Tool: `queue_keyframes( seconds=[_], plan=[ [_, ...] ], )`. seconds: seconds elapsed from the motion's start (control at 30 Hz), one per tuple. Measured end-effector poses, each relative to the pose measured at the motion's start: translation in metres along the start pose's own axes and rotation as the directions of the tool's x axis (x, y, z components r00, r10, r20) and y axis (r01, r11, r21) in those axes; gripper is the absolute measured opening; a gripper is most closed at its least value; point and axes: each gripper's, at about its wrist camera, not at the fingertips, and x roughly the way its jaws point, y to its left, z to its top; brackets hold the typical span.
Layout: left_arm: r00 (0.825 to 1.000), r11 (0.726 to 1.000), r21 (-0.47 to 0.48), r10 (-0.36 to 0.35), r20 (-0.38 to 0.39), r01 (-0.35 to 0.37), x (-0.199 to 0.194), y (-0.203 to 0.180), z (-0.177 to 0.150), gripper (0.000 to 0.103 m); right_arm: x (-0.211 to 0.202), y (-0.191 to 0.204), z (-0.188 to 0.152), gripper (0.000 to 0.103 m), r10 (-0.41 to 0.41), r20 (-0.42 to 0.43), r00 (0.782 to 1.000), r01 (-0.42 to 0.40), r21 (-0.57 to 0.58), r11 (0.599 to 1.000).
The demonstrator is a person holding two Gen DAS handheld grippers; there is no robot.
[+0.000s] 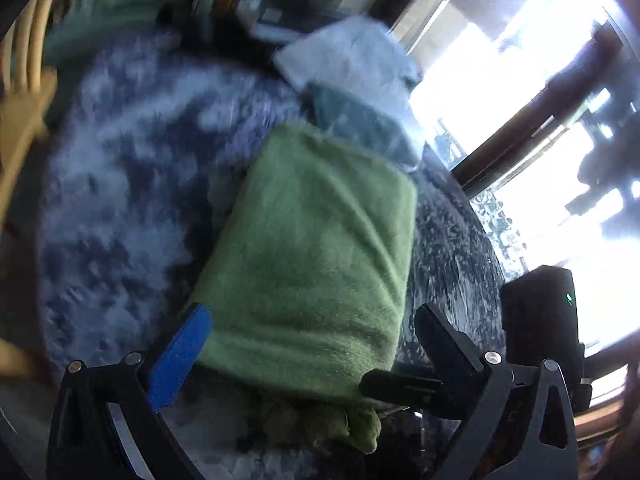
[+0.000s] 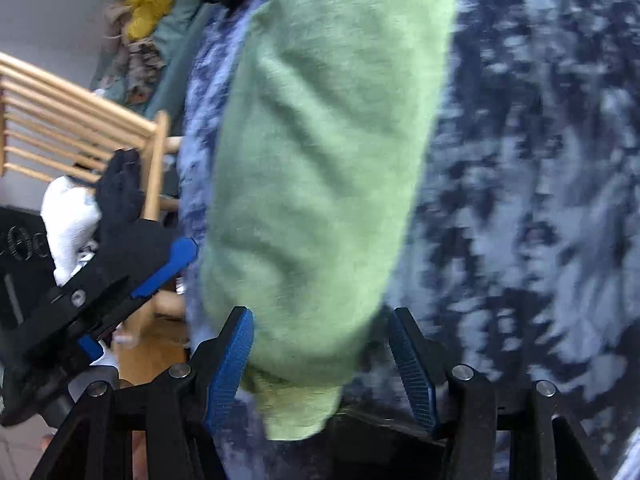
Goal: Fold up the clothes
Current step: 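Grasp the folded shirt end with the right gripper and lift it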
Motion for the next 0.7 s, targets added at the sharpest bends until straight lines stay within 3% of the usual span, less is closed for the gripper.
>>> queue_keyframes(
  seconds=[0.07, 0.13, 0.2, 0.27, 0.47, 0.6, 0.7],
  plan=[
    [0.994, 0.993, 0.092, 0.063, 0.091, -0.071, -0.014, -0.012, -0.003, 0.103, 0.004, 0.001, -0.001, 0.059, 0.043, -0.003, 0.999, -0.043, 0.003, 0.999],
    [0.965, 0.954, 0.213, 0.169, 0.203, -0.212, -0.017, -0.031, -0.008, 0.103, 0.011, 0.001, -0.002, 0.059, 0.042, -0.015, 0.999, -0.042, 0.011, 0.999],
    [0.935, 0.907, 0.288, 0.229, 0.272, -0.307, -0.016, -0.044, -0.014, 0.103, 0.017, -0.002, 0.001, 0.059, 0.045, -0.022, 0.999, -0.045, 0.029, 0.999],
    [0.926, 0.893, 0.301, 0.251, 0.281, -0.334, -0.027, -0.044, -0.020, 0.103, 0.017, -0.005, 0.002, 0.055, 0.055, -0.015, 0.998, -0.054, 0.047, 0.997],
    [0.956, 0.961, 0.180, 0.161, 0.246, -0.208, -0.066, -0.024, -0.038, 0.103, 0.015, -0.012, 0.004, 0.051, 0.072, -0.023, 0.997, -0.069, 0.104, 0.992],
    [0.951, 0.970, 0.152, 0.142, 0.276, -0.189, -0.085, -0.019, -0.048, 0.103, 0.012, -0.011, 0.001, 0.044, 0.043, -0.022, 0.999, -0.040, 0.121, 0.992],
    [0.941, 0.966, 0.133, 0.174, 0.292, -0.220, -0.092, -0.018, -0.050, 0.103, 0.009, -0.010, -0.001, 0.040, 0.020, -0.016, 1.000, -0.018, 0.121, 0.992]
  ],
)
